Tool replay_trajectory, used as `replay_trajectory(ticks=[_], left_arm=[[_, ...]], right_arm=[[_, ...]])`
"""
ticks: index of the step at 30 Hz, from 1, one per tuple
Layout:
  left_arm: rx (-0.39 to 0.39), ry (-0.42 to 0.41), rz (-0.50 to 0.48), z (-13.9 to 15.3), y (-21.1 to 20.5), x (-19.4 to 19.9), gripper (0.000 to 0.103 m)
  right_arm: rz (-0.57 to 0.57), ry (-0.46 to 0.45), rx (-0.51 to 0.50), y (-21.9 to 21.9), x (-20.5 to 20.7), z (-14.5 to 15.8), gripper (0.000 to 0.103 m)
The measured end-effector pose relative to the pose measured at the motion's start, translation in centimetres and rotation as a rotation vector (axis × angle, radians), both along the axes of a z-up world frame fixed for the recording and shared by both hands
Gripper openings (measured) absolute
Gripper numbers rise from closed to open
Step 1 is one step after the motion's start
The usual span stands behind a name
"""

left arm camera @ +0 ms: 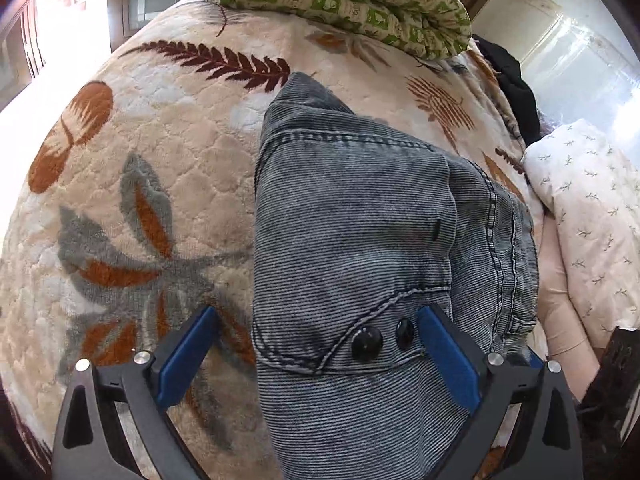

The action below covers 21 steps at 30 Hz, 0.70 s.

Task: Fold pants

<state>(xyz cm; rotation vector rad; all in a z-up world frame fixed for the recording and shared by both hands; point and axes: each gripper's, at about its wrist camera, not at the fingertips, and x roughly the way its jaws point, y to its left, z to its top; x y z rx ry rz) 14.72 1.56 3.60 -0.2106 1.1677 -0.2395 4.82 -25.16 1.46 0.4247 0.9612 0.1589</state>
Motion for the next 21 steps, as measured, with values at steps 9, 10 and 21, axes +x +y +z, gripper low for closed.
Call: replay_trajectory(ticks=[9, 10, 21], left_arm=[[-0.005, 0.003, -0.006, -0.7, 0.1, 0.1, 0.102], [-0.004, 0.003, -0.007, -0.8, 0.1, 0.1, 0.102], [0.01, -0.036, -0.036, 0.7, -1.5, -0.8, 0.068]], right_arm=[[-0.141, 0.049, 0.265, -3.7, -0.8, -0.5, 0.085], [-0.128, 0.05, 0.274, -3.6, -0.7, -0.5, 0.084], [-0.022, 0.013, 0.204, -1.0, 0.1, -1.1, 0.068]])
